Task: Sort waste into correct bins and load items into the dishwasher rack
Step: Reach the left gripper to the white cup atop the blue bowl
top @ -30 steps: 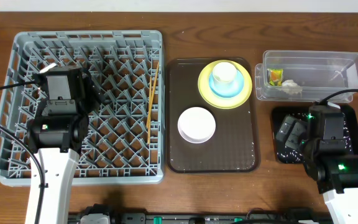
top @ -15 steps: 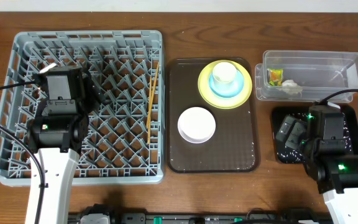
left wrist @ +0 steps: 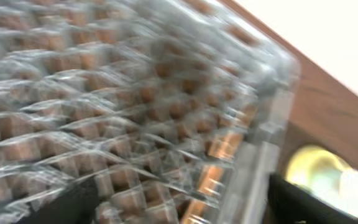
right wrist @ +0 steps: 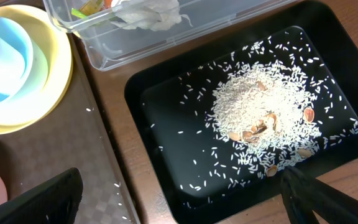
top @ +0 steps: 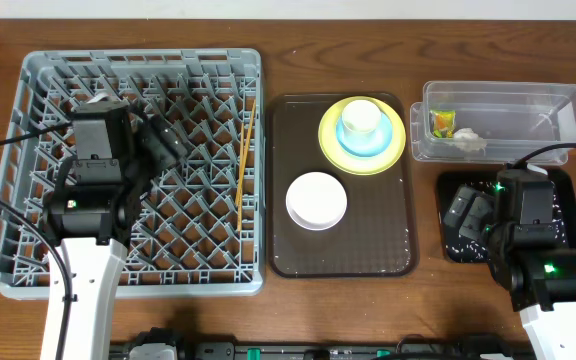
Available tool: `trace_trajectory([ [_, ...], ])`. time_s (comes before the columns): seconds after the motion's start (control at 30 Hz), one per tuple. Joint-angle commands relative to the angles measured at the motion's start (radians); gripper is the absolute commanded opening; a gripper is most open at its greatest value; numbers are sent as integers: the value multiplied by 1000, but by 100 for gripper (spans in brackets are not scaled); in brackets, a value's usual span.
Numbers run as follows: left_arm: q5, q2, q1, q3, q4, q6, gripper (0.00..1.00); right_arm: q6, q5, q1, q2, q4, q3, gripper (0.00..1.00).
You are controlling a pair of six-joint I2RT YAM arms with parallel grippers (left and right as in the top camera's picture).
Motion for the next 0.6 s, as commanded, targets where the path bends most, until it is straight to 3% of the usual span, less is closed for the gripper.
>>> trace_trajectory([
  [0.0,273,7,-44,24,10,2,71,-9,13,-5,0,-1,4,99],
  [0.13,234,20,-175,24,1,3,65,-9,13,-5,0,-1,4,99],
  [0.23,145,42,-295,32,0,3,53,-9,13,-5,0,-1,4,99],
  [0.33,81,101,-411,88,-33,21,52,-9,13,-5,0,-1,4,99],
  [0.57,-44,400,-558,494,-378,108,52,-9,13,-5,0,-1,4,99],
])
